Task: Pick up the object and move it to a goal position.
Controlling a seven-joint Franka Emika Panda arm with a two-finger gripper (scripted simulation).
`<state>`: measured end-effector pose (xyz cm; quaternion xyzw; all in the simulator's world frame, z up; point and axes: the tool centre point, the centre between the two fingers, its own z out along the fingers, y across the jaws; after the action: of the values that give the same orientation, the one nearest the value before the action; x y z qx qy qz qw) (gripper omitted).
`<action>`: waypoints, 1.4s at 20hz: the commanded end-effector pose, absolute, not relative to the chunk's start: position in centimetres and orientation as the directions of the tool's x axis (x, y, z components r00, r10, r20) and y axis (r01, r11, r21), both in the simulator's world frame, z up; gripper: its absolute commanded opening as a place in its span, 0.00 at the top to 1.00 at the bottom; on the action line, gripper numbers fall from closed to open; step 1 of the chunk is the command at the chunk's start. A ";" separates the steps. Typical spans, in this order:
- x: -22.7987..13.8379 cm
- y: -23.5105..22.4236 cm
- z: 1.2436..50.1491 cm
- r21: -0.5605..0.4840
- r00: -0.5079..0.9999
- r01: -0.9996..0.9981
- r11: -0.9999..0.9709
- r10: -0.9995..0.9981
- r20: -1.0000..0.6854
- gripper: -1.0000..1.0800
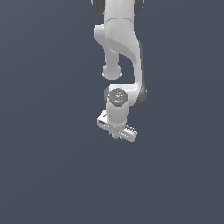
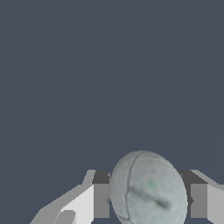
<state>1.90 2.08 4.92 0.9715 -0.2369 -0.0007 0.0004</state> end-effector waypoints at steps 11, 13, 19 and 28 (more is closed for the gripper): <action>-1.4 13.7 13.4 0.000 0.888 -0.459 -0.888 -0.459 0.000 1.00; -1.8 15.3 14.6 0.000 0.888 -0.459 -0.888 -0.459 0.000 1.00; -2.6 18.8 17.1 0.001 0.888 -0.459 -0.888 -0.459 0.001 1.00; -2.6 19.5 17.5 0.000 0.888 -0.459 -0.888 -0.459 0.000 1.00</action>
<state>-2.63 19.69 17.63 0.9718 -0.2358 0.0002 0.0000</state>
